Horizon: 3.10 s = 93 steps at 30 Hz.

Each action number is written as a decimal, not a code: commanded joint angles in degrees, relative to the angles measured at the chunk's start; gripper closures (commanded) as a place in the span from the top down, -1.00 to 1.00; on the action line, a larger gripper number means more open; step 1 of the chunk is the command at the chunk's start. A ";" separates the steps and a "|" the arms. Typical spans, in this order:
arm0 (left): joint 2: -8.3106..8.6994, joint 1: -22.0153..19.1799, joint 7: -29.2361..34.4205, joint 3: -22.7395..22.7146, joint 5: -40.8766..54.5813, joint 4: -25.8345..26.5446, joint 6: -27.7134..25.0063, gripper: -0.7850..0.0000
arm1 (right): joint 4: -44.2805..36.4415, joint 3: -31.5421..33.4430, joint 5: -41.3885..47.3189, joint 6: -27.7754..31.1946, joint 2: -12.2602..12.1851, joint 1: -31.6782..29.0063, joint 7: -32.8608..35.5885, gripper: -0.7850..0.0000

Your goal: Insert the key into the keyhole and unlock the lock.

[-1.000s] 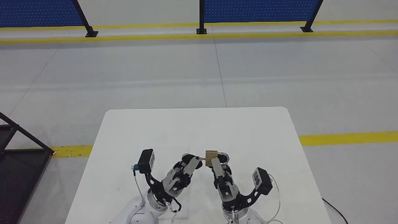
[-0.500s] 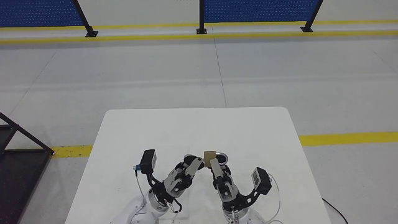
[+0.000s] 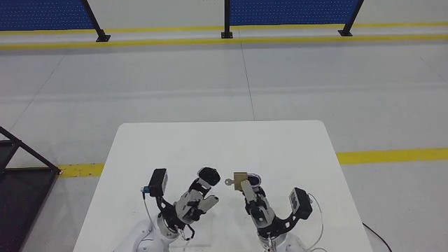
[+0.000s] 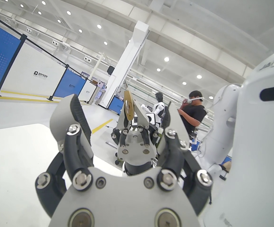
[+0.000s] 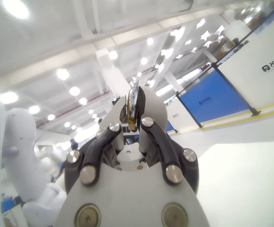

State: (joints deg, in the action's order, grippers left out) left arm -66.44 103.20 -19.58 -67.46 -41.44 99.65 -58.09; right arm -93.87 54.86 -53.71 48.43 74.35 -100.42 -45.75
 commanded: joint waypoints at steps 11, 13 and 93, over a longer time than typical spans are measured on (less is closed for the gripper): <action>6.18 1.22 18.01 -1.46 13.81 4.19 0.09 -0.30 | -2.78 3.28 3.76 0.83 -1.42 -1.58 11.58 -1.00; 6.82 1.05 19.52 -1.64 15.81 4.07 0.09 -0.29 | -3.11 3.32 4.49 0.54 -1.48 -1.57 12.70 -1.00; 6.59 -0.80 8.60 -1.08 -3.22 2.58 7.20 -1.00 | -4.36 2.19 3.47 -2.82 -2.54 -2.38 18.23 -1.00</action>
State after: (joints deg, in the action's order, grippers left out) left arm -59.73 102.21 -9.62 -68.75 -42.87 102.29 -51.34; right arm -98.21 57.05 -50.26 45.63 71.82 -102.80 -27.53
